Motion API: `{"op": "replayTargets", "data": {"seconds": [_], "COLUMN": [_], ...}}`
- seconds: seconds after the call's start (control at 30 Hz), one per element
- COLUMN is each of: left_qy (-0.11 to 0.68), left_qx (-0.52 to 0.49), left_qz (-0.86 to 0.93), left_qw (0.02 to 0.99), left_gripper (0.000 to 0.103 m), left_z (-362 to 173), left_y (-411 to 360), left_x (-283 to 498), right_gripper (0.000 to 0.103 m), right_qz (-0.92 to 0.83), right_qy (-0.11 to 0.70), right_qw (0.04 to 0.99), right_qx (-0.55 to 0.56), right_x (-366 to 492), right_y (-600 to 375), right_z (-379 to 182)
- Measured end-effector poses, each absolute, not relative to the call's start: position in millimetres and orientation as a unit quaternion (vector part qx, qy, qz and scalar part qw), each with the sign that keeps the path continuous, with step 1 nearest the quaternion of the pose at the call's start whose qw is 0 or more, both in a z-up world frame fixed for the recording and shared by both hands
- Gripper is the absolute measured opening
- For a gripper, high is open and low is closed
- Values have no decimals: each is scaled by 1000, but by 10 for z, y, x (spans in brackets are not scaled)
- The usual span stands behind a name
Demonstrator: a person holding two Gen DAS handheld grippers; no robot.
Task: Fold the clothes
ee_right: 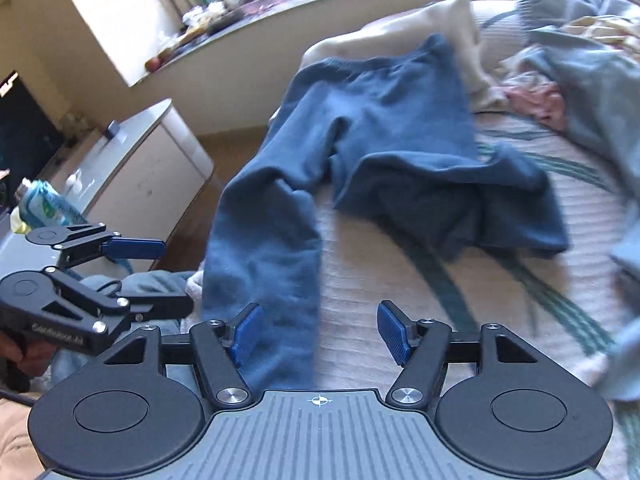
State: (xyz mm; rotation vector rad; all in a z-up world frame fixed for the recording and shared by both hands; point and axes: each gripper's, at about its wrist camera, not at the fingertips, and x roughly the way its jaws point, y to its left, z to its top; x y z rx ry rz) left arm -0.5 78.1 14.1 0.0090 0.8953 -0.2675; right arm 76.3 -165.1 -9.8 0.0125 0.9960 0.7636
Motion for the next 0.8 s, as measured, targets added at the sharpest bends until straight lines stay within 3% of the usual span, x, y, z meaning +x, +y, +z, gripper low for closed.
{"op": "replayTargets", "data": {"seconds": [0.27,0.3,0.33,0.37,0.43,0.53,0.8], "left_qy": [429,433,436,439,445,451,441], "left_qx": [24,24,23,23,22,3,-2], "left_qz": [-133,-135,-136,-137,-139,-140,-131], "left_qw": [893,891,889,888,884,882,888], "left_gripper": [81,77,69,53,33,5,1], "left_z": [-8,-40,-71,-103,-164,-187,287], "left_y": [601,589,576,563,539,592,785], "left_x": [59,69,79,89,108,86,-205], "right_gripper": [64,60,47,42,25,9,4], "right_qz": [366,364,361,357,353,359,414], "right_qy": [500,502,502,503,509,501,494], "right_qw": [785,784,785,786,785,787,765], "right_qx": [-19,-23,-26,-26,-12,-20,30], "right_x": [741,725,705,685,648,575,405], "right_y": [-1339,-1328,-1326,-1332,-1359,-1359,-1442], "right_z": [-423,-454,-478,-493,-510,-476,-51]}}
